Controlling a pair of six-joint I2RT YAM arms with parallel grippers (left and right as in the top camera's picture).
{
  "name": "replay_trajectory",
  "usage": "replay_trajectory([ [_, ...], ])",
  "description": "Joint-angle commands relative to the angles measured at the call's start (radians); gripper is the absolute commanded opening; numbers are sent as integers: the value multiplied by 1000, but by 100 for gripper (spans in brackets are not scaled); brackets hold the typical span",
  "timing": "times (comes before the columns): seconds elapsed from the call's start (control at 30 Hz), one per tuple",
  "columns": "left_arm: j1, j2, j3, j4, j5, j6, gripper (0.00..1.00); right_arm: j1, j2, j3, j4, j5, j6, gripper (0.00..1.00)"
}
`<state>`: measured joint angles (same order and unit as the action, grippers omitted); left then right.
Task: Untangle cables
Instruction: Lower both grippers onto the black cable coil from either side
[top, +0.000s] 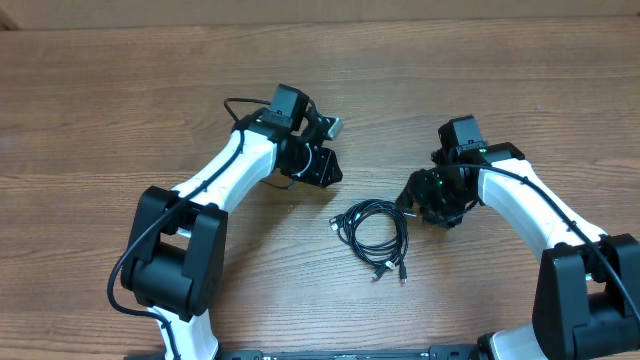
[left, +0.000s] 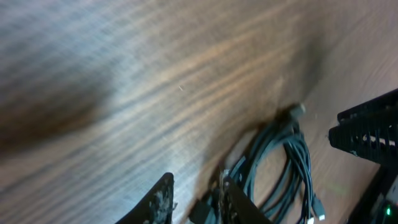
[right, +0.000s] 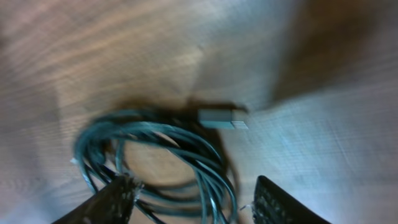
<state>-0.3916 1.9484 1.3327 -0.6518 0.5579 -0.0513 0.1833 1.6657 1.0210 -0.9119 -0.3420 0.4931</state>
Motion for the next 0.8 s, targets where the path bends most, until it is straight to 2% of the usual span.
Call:
replay_trajectory([
  [0.0, -26, 10, 18, -51, 15, 75, 27, 1, 6, 9, -45, 16, -23, 57],
  [0.17, -53, 10, 18, -107, 14, 124, 31, 10, 6, -49, -27, 16, -10, 55],
  [0.33, -77, 10, 18, -107, 15, 127, 32, 14, 6, -131, 58, -9, 89, 55],
  [0.47, -107, 10, 18, -97, -14, 126, 33, 14, 6, -168, 126, -79, 90, 55],
  [0.57, -127, 10, 18, -95, -73, 126, 34, 14, 6, -180, 162, -142, 90, 50],
  [0.77, -140, 10, 18, -95, -99, 127, 36, 17, 6, -185, 185, -158, 90, 48],
])
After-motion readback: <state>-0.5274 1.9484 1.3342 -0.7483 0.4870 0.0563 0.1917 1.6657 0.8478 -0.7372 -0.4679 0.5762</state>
